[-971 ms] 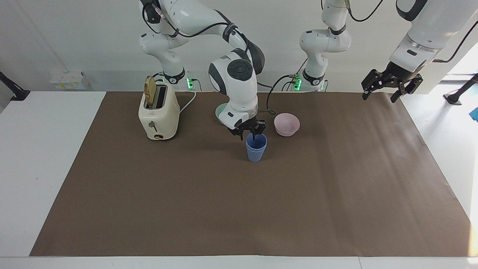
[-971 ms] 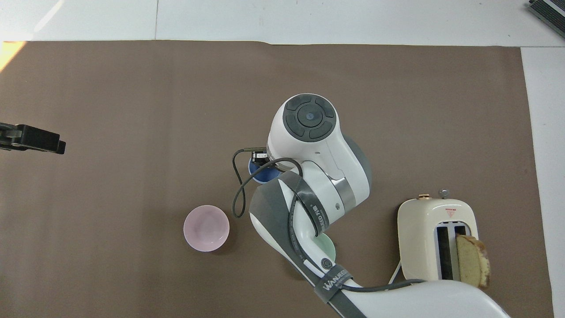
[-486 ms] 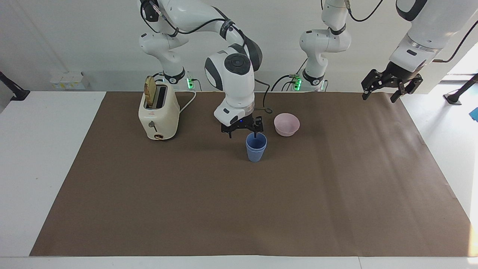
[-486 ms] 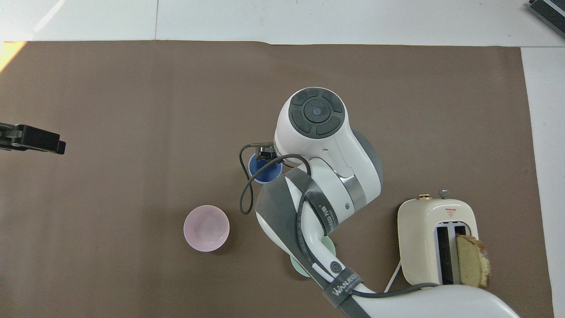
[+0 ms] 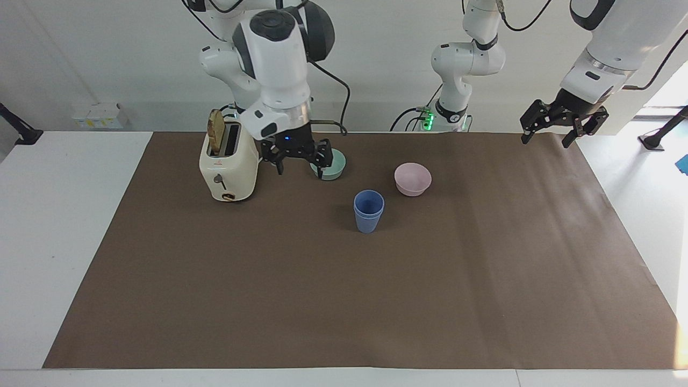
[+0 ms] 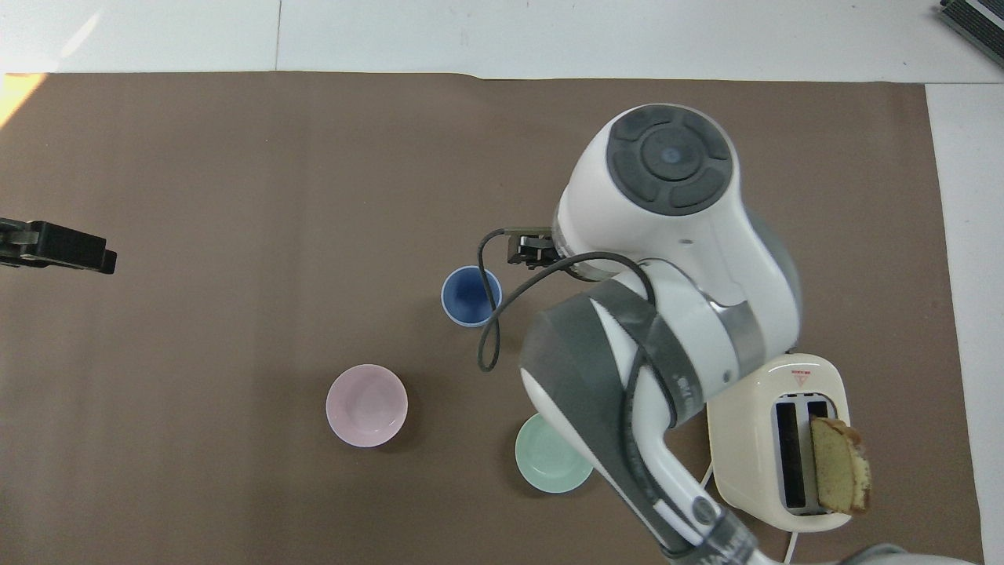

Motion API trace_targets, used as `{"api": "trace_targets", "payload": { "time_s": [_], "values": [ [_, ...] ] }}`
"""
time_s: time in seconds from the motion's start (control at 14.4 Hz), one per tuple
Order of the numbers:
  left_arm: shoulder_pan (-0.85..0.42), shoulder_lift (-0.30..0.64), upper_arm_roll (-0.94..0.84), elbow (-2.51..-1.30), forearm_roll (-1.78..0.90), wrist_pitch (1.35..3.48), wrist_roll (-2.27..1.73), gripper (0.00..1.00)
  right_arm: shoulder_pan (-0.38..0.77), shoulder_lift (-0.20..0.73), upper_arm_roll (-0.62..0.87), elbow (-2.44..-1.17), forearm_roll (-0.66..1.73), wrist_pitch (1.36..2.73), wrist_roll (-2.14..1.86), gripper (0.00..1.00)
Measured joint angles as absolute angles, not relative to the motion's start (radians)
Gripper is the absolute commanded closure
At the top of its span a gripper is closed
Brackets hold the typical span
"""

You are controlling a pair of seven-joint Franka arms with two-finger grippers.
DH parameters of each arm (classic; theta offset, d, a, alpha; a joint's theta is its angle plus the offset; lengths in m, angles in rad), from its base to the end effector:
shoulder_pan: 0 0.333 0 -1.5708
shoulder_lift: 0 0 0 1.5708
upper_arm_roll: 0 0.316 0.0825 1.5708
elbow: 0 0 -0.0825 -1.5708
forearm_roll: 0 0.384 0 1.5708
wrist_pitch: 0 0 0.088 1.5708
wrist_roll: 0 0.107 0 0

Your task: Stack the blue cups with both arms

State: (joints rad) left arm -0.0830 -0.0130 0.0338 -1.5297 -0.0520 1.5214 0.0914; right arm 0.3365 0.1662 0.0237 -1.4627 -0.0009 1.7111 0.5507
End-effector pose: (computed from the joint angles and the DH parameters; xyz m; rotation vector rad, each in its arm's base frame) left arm 0.5449 -0.0325 0.6468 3.0814 -0.2211 0.0090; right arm 0.5790 0.2167 0.5917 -3.0866 0.2955 -0.1125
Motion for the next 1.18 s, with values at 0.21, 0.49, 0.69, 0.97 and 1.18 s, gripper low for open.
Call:
{"api": "trace_targets", "payload": {
  "time_s": [0.21, 0.49, 0.69, 0.97, 1.18],
  "values": [
    [-0.083, -0.013, 0.034, -1.530, -0.052, 1.521, 0.091, 0.00, 0.261, 0.110, 0.023, -1.463, -0.001, 1.637, 0.472, 0.00],
    [-0.083, -0.013, 0.034, -1.530, -0.052, 1.521, 0.091, 0.00, 0.201, 0.082, 0.022, -1.455, -0.001, 1.594, 0.424, 0.00],
    [-0.083, -0.013, 0.034, -1.530, -0.052, 1.521, 0.091, 0.00, 0.131, 0.081, 0.021, -1.453, -0.001, 1.591, 0.375, 0.00],
    [-0.083, -0.013, 0.034, -1.530, -0.052, 1.521, 0.091, 0.00, 0.077, 0.081, 0.021, -1.453, -0.001, 1.573, 0.289, 0.00],
    [-0.083, -0.013, 0.034, -1.530, -0.052, 1.521, 0.091, 0.00, 0.047, 0.081, 0.021, -1.453, -0.001, 1.559, 0.205, 0.00]
  ]
}}
